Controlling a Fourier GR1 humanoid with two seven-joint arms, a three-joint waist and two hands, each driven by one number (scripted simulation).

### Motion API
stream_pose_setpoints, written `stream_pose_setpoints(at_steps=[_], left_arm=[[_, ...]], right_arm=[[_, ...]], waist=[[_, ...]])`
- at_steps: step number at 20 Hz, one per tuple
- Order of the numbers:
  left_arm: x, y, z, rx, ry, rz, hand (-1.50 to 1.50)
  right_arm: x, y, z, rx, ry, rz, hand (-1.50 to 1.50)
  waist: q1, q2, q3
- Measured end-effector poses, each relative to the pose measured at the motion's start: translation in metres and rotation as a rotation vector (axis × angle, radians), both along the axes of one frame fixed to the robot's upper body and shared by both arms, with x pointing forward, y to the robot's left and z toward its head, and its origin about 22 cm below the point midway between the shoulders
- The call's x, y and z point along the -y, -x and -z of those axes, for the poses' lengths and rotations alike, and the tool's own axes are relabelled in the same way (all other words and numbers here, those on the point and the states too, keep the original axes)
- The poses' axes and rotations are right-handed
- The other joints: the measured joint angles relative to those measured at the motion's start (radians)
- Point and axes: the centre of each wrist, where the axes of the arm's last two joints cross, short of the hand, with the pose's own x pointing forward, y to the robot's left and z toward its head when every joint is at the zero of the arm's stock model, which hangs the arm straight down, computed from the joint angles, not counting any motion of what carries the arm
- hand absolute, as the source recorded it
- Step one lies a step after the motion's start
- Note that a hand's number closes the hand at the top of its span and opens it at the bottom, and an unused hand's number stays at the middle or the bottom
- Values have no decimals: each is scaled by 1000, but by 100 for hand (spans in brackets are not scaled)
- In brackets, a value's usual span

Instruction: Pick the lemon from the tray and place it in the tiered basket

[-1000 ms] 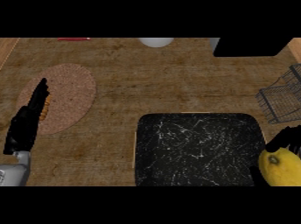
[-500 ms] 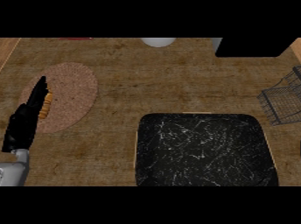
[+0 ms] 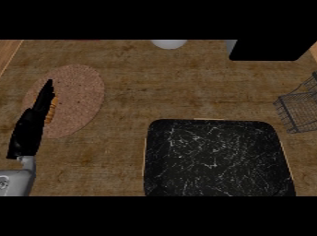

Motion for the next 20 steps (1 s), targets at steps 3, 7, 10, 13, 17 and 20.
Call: stream_pose_setpoints(at_steps=[3, 7, 10, 13, 17, 20], left_arm=[[-2, -4, -1, 4, -3, 5, 0], [-1, -8, -2, -1, 0, 10, 0], [3, -6, 2, 0, -1, 5, 0], [4, -6, -1, 2, -3, 2, 0], [0, -8, -5, 2, -2, 5, 0], [-6, -6, -9, 0, 0, 5, 0]], right_arm=[[17, -14, 3, 20, 102, 72, 150], [36, -34, 10, 28, 226, 157, 150], [60, -48, 14, 29, 263, 190, 150], [83, -59, 22, 15, 281, 180, 150], [111, -69, 32, -18, 283, 136, 150], [119, -76, 40, -57, 252, 95, 150]], waist=[[4, 3, 0], [8, 4, 1], [7, 3, 0], [6, 2, 1], [4, 1, 0], [4, 0, 1]])
